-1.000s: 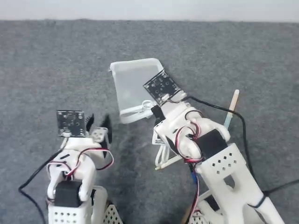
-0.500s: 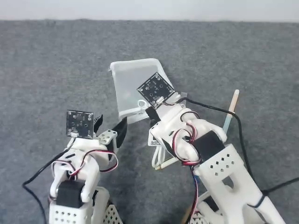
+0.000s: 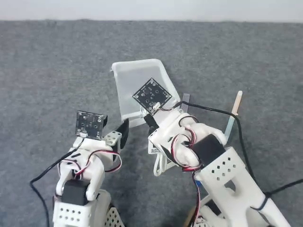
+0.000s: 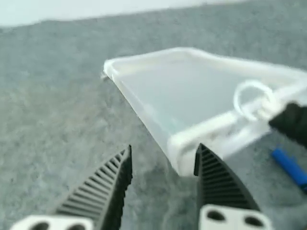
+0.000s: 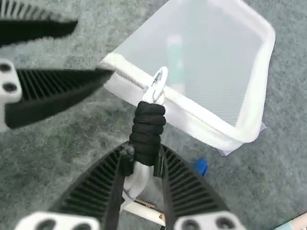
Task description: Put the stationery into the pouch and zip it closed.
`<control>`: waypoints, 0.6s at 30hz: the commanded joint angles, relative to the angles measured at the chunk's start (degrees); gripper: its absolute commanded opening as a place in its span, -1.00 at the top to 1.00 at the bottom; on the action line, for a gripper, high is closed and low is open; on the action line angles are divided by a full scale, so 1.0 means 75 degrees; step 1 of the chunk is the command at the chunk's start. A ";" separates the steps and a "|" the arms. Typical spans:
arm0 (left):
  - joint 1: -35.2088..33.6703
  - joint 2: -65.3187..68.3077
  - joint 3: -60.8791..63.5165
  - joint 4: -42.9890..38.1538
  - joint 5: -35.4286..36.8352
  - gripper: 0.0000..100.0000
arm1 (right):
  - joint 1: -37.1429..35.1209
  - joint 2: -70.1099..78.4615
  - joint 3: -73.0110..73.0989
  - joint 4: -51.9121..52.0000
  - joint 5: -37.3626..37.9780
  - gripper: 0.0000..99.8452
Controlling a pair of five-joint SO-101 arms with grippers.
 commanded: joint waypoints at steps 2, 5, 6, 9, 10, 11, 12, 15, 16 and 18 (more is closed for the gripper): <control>0.0082 -0.0094 -0.0522 0.0410 -0.0047 0.51 | -0.0041 -0.0440 -0.0645 -0.0217 -0.0082 0.99; 0.0059 -0.0094 -0.0522 0.0305 -0.0035 0.51 | -0.0076 -0.0440 -0.0809 -0.0135 -0.0082 0.99; 0.0023 -0.0070 -0.0475 0.0199 -0.0012 0.51 | -0.0076 -0.0440 -0.0867 -0.0041 -0.0082 0.99; -0.0223 -0.0082 -0.0264 -0.0270 0.0211 0.51 | -0.0088 -0.0451 -0.0961 0.0158 -0.0082 0.99; -0.0363 -0.0059 -0.0252 -0.0387 0.0223 0.51 | -0.0088 -0.0475 -0.0961 0.0170 -0.0082 0.99; -0.0457 -0.0047 -0.0240 -0.0469 0.0234 0.51 | -0.0088 -0.0557 -0.0938 0.0170 -0.0082 0.99; -0.0527 -0.0047 -0.0240 -0.0504 0.0234 0.51 | -0.0088 -0.0651 -0.0926 0.0182 -0.0070 0.99; -0.0527 -0.0047 -0.0240 -0.0516 0.0234 0.51 | -0.0100 -0.1002 -0.0914 0.0369 -0.0035 0.99; -0.0527 -0.0047 -0.0240 -0.0504 0.0234 0.51 | -0.0100 -0.1061 -0.0914 0.0393 -0.0035 0.99; -0.0516 -0.0047 -0.0240 -0.0504 0.0234 0.51 | -0.0100 -0.1131 -0.0891 0.0440 -0.0023 0.99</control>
